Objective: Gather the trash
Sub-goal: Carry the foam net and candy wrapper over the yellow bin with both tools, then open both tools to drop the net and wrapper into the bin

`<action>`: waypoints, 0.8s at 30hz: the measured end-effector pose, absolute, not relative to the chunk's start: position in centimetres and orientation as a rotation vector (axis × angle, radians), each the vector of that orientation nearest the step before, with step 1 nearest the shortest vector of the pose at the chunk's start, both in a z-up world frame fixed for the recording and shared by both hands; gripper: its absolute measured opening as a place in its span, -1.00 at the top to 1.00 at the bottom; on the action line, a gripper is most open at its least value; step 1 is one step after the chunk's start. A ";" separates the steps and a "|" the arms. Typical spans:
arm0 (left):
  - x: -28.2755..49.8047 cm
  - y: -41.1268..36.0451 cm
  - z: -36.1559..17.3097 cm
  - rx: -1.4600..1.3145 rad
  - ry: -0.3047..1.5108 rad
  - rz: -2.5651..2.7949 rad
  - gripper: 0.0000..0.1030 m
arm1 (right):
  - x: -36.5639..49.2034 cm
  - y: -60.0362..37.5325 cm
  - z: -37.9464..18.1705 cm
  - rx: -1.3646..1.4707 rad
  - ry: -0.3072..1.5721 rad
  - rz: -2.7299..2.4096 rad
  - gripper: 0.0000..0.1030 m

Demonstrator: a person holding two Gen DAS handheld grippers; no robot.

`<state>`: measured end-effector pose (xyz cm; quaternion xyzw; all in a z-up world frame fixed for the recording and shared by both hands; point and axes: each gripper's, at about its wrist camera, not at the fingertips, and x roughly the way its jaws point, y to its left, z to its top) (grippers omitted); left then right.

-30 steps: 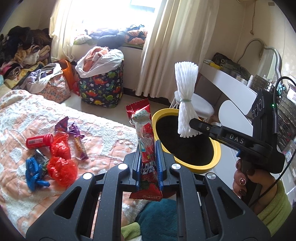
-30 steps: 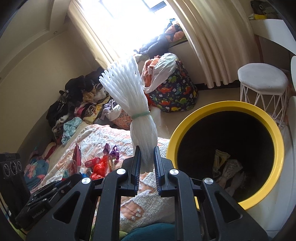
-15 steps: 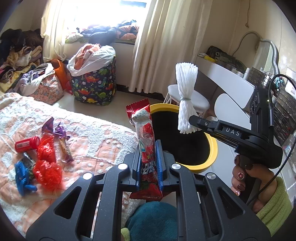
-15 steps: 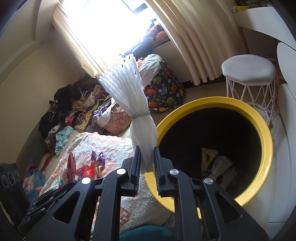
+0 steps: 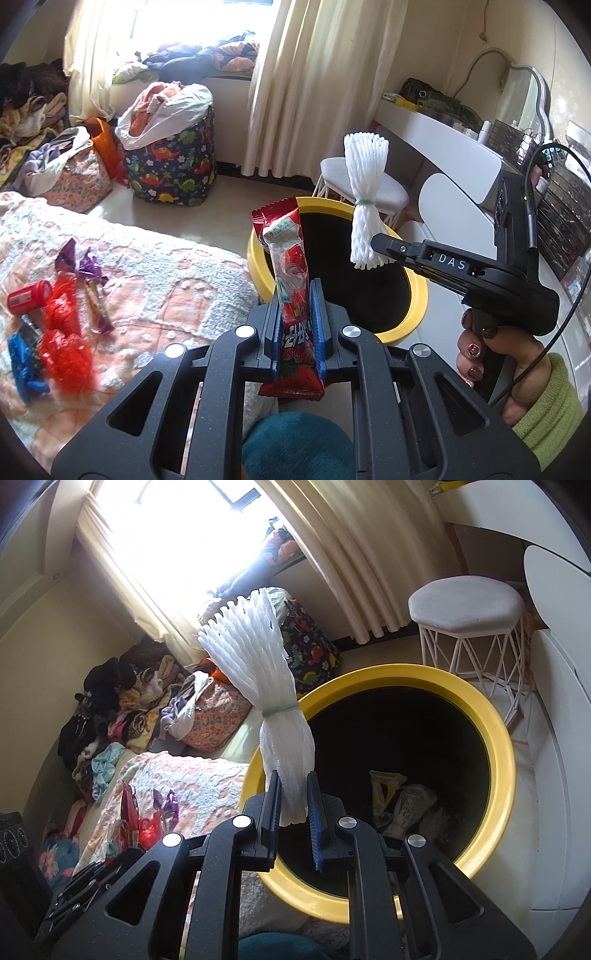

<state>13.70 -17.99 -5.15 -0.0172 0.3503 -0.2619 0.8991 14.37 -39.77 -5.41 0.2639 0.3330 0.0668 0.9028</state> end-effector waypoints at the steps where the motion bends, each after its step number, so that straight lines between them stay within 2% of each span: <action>1: 13.8 -18.2 -5.2 -0.035 0.727 -0.546 0.83 | 14.4 -40.0 -5.5 0.548 0.691 0.132 0.74; 24: 18.5 -22.9 -7.6 0.018 0.776 -0.578 0.83 | 14.8 -42.9 -8.1 0.644 0.734 0.025 0.74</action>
